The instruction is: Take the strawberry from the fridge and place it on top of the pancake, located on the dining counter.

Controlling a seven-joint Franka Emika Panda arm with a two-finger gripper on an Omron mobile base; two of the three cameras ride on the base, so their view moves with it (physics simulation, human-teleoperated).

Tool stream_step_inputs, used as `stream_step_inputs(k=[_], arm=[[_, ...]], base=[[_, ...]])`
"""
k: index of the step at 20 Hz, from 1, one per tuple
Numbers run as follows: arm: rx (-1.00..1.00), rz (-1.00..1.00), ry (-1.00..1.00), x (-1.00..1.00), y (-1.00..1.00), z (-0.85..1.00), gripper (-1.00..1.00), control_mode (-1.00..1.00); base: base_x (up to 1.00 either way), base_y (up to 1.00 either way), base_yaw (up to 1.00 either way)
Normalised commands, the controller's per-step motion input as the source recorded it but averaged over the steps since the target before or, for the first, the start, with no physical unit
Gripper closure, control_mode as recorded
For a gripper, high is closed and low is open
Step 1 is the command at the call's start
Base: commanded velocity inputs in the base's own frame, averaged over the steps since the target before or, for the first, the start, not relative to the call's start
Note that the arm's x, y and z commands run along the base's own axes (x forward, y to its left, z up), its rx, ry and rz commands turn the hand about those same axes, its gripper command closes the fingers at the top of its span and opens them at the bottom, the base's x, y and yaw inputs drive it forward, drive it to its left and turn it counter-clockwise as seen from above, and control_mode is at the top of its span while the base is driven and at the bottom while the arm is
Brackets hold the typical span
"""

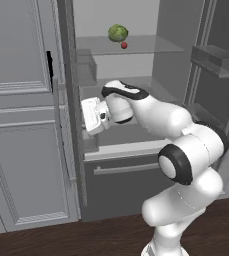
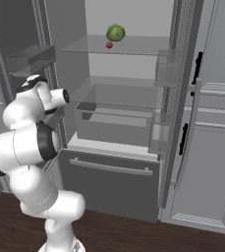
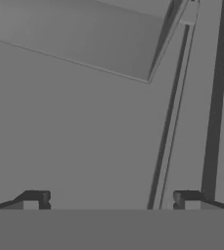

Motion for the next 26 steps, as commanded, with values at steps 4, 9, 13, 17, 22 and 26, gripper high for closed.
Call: stream_step_inputs(k=[4,9,13,17,22,26], arm=[[0.0,0.0,0.0,0.0,0.35,0.0,-1.0,-1.0],[0.0,-0.01,0.0,0.0,-0.28,0.0,-1.0,-1.0],[0.0,-0.01,0.0,0.0,-0.83,0.0,-1.0,-1.0],[-0.32,0.0,-0.04,0.0,-0.82,0.08,-1.0,-1.0],[-0.68,0.0,-0.05,-0.14,-0.99,0.02,-1.0,-1.0],[-0.73,0.13,-0.23,-0.79,-1.0,0.0,-1.0,-1.0]], base=[[0.0,0.0,0.0],[0.0,0.0,0.0],[0.0,0.0,0.0],[0.0,0.0,0.0],[0.0,0.0,0.0],[0.0,0.0,0.0]])
